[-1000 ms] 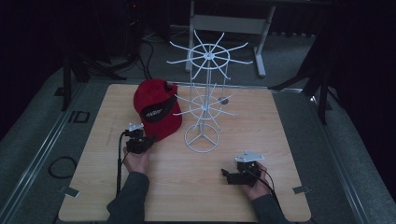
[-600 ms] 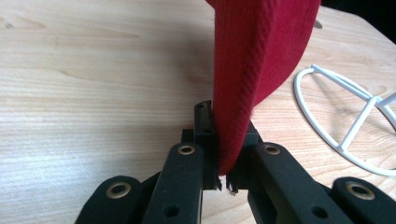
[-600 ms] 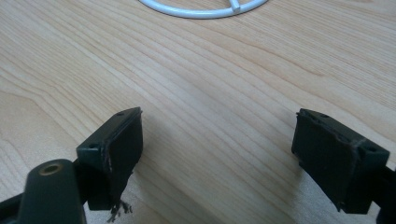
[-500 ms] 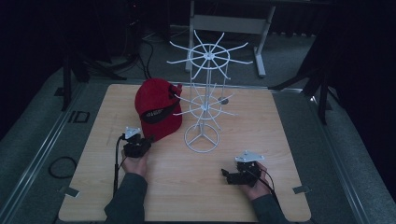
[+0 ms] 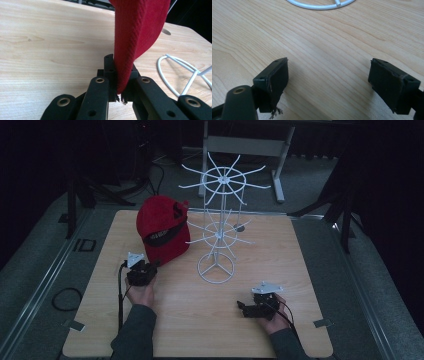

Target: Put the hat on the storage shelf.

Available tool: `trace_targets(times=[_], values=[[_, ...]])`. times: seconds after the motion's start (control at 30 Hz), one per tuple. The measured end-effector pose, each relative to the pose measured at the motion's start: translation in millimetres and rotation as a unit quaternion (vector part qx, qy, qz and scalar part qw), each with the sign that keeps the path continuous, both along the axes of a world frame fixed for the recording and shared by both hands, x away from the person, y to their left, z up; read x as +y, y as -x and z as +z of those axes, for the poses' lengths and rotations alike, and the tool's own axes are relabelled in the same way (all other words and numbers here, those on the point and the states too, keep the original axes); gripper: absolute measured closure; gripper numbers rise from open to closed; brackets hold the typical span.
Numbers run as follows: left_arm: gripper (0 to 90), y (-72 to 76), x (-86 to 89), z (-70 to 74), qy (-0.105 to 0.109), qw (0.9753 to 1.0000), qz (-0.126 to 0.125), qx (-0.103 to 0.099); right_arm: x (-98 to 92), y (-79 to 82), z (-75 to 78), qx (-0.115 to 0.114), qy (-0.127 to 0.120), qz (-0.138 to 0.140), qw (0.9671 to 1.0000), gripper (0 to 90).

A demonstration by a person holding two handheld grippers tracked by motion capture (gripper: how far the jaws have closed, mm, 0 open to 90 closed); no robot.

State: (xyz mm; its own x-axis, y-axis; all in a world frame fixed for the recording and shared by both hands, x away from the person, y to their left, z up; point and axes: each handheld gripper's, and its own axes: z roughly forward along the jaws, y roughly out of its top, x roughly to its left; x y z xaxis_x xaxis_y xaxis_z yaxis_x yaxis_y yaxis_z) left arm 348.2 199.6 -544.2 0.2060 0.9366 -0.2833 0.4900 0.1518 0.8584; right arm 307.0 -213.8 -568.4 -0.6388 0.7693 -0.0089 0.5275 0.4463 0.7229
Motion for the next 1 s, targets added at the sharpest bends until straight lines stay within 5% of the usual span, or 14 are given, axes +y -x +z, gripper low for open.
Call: trace_targets(times=[0.23,1.0], values=[[86.4,0.0,-0.2,12.3,-0.014,0.9999,0.004,-0.010,0.0,0.0,0.0,0.000,0.000,0.000,1.0000,16.3],[86.4,4.4,7.9,46.5,-0.004,0.9987,0.004,-0.051,-0.1,-0.1,0.0,-0.001,0.001,0.000,1.0000,16.3]])
